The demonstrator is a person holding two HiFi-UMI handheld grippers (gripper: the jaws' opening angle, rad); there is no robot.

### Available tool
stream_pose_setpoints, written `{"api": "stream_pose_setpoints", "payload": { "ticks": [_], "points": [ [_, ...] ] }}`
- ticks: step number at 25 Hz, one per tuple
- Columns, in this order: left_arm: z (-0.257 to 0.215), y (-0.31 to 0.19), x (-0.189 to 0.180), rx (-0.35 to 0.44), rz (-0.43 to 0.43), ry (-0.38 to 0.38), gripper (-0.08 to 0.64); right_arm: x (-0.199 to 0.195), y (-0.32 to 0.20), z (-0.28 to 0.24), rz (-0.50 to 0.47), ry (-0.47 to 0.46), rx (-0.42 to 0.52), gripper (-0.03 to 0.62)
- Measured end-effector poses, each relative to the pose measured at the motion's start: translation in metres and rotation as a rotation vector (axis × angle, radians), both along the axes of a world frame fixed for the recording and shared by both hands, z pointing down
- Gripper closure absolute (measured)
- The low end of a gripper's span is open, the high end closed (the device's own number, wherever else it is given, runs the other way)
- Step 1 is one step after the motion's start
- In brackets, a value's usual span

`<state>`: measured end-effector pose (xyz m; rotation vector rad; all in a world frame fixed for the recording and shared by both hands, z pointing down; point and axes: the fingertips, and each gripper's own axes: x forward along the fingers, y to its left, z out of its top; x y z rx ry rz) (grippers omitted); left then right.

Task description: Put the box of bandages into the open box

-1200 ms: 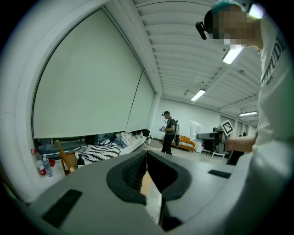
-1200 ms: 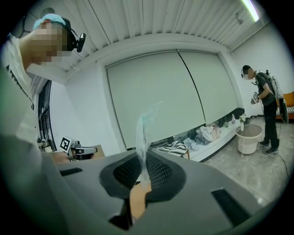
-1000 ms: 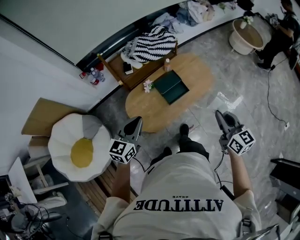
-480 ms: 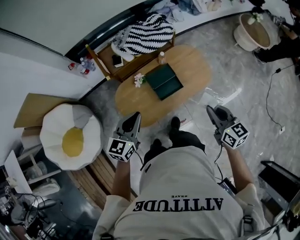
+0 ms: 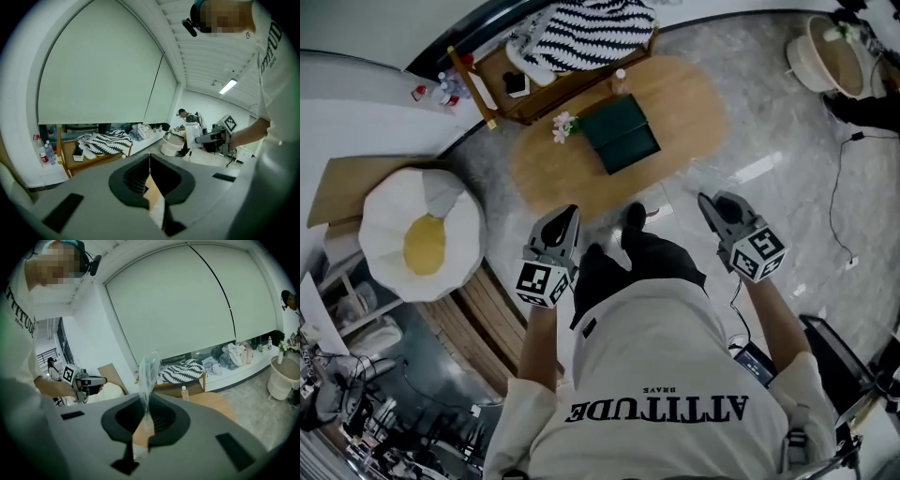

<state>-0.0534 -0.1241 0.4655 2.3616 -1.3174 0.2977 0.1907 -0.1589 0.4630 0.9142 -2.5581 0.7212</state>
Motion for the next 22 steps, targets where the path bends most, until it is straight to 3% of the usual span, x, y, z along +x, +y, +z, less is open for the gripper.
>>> {"api": "stream_pose_setpoints", "payload": {
  "ticks": [13, 22],
  "points": [
    [0.060, -0.019, 0.007, -0.113, -0.045, -0.014, 0.538, -0.012, -0.030, 0.082, -0.039, 0.027, -0.143, 0.555],
    [0.105, -0.034, -0.005, -0.169, -0.004, -0.015, 0.538, -0.027, -0.041, 0.143, -0.003, 0.056, -0.223, 0.555]
  ]
}}
